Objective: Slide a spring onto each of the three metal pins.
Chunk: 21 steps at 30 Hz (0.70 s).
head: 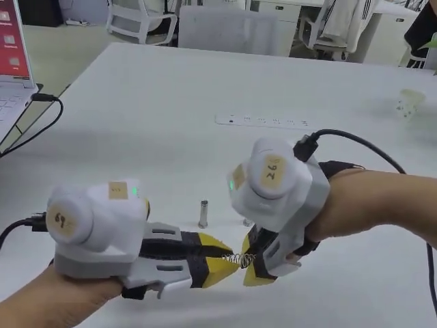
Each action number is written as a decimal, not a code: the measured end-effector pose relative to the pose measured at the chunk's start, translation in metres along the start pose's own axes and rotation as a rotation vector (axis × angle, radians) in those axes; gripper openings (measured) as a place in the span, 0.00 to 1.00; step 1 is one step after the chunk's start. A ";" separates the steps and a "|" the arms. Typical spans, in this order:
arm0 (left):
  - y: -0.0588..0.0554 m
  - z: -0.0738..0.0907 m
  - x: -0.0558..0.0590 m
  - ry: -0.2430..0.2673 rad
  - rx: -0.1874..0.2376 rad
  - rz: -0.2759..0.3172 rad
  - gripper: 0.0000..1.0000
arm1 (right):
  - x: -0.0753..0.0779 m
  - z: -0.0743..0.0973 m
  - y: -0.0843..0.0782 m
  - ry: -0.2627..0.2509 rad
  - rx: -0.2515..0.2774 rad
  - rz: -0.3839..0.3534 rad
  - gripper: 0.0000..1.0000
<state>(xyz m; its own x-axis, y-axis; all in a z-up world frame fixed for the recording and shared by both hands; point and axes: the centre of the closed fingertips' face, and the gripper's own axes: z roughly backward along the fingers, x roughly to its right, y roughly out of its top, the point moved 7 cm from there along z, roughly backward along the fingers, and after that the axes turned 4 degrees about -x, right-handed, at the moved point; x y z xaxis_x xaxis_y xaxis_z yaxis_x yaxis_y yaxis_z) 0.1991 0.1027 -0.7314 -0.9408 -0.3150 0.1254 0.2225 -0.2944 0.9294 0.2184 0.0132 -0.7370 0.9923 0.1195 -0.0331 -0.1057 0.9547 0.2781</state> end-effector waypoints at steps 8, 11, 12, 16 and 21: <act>0.000 0.002 -0.002 0.006 0.008 0.001 0.01 | 0.001 0.002 0.001 -0.007 0.013 0.000 0.10; -0.001 0.002 -0.003 0.009 0.007 -0.001 0.02 | 0.001 0.004 0.002 -0.010 0.017 0.004 0.09; -0.001 0.003 -0.003 0.010 0.006 -0.003 0.02 | 0.001 0.005 0.002 -0.011 0.018 0.005 0.09; -0.001 0.004 -0.005 0.013 0.015 0.000 0.02 | 0.003 0.010 0.003 -0.018 0.032 -0.006 0.09; -0.001 0.004 -0.005 0.008 0.024 0.003 0.02 | 0.003 0.015 0.003 -0.026 0.044 -0.010 0.09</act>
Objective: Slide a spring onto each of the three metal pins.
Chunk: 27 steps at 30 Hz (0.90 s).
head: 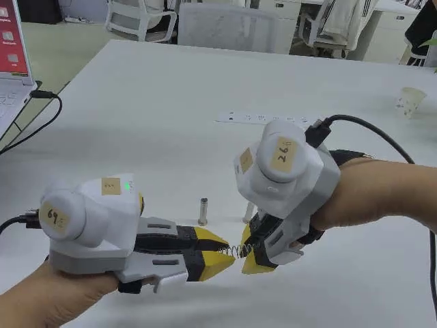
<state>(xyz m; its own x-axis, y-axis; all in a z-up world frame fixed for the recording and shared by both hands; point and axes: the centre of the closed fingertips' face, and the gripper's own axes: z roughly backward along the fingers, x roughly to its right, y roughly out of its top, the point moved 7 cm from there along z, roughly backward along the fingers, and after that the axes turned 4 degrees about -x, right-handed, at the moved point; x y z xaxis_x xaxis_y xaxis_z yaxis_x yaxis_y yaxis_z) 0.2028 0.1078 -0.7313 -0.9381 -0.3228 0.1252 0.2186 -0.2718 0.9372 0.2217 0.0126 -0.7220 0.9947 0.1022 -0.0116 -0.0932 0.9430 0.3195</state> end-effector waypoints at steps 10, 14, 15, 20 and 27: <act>0.004 0.001 0.001 -0.002 0.021 -0.008 0.01 | 0.001 0.003 -0.001 -0.004 0.012 -0.002 0.10; 0.005 0.001 0.001 0.001 0.023 -0.011 0.01 | 0.003 0.003 -0.003 -0.010 0.004 -0.007 0.10; 0.005 0.002 0.001 0.003 0.024 -0.011 0.01 | 0.003 0.003 -0.003 -0.011 0.005 -0.007 0.10; 0.005 0.003 0.001 0.005 0.026 -0.004 0.01 | 0.003 0.003 -0.003 -0.010 0.011 -0.012 0.10; 0.004 0.005 0.000 0.013 0.030 0.004 0.01 | 0.003 0.005 -0.004 -0.022 0.014 -0.014 0.09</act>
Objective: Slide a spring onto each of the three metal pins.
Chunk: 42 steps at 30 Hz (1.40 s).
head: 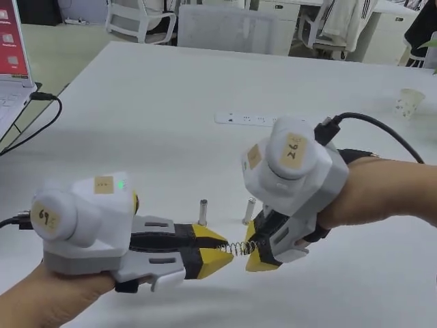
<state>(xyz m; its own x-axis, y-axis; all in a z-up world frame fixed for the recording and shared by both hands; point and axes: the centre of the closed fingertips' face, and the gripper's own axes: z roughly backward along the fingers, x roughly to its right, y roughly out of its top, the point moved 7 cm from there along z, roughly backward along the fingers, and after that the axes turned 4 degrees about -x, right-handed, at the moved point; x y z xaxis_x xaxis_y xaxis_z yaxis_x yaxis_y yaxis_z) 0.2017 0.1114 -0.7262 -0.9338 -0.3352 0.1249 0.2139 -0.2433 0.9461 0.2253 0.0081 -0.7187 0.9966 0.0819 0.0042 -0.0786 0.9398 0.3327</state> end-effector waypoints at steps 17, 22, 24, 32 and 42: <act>-0.004 -0.005 -0.001 0.001 -0.014 -0.017 0.02 | -0.003 0.015 0.007 -0.007 0.046 -0.013 0.08; -0.006 -0.007 0.000 -0.003 -0.023 -0.037 0.02 | -0.005 0.018 0.011 0.008 0.061 -0.017 0.08; -0.006 -0.007 0.000 -0.007 -0.029 -0.044 0.02 | -0.006 0.019 0.013 0.018 0.070 -0.019 0.08; -0.009 -0.009 0.002 -0.013 -0.035 -0.051 0.02 | -0.008 0.020 0.019 0.034 0.088 -0.022 0.08; -0.011 -0.012 0.004 -0.026 -0.041 -0.047 0.02 | -0.009 0.020 0.022 0.042 0.083 -0.020 0.08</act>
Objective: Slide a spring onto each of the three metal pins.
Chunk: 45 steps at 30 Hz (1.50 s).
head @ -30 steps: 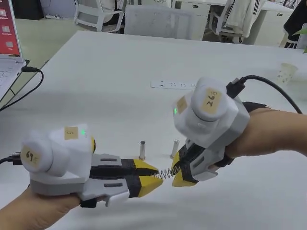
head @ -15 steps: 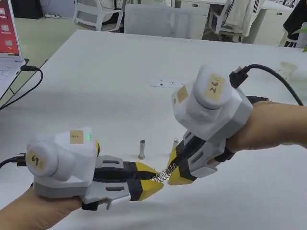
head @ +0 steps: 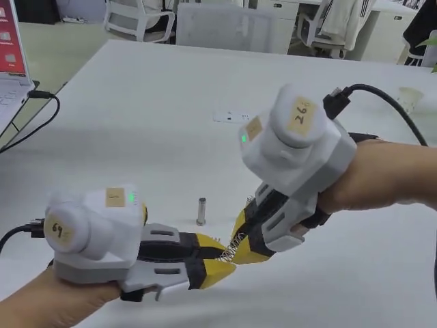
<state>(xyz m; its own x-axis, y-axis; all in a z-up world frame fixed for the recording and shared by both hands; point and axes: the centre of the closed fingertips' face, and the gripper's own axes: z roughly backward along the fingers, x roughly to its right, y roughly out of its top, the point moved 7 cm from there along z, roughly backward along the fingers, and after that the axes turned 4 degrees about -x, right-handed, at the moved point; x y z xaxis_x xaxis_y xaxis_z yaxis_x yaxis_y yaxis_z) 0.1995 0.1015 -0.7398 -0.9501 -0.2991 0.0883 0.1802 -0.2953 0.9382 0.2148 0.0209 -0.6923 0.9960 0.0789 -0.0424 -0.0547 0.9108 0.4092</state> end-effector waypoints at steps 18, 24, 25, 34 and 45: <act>-0.003 -0.005 0.003 -0.014 -0.010 -0.002 0.02 | -0.001 -0.004 0.002 0.001 -0.025 0.006 0.08; -0.004 -0.004 0.003 -0.014 -0.013 -0.005 0.02 | -0.002 -0.004 0.002 0.000 -0.033 0.010 0.08; -0.004 -0.004 0.004 -0.014 -0.014 -0.007 0.03 | -0.003 -0.004 0.002 0.000 -0.036 0.012 0.08; -0.003 -0.004 0.003 -0.010 -0.011 -0.003 0.06 | -0.001 -0.004 0.003 -0.007 -0.051 0.024 0.08; -0.005 -0.002 0.002 0.001 -0.013 0.004 0.15 | 0.003 -0.002 0.001 -0.025 -0.062 0.025 0.08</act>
<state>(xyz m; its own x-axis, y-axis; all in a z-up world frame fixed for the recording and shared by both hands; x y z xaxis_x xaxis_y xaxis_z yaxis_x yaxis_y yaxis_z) 0.1975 0.1005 -0.7451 -0.9490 -0.3015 0.0920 0.1875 -0.3054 0.9336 0.2181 0.0231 -0.6938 0.9957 0.0922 -0.0094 -0.0830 0.9320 0.3529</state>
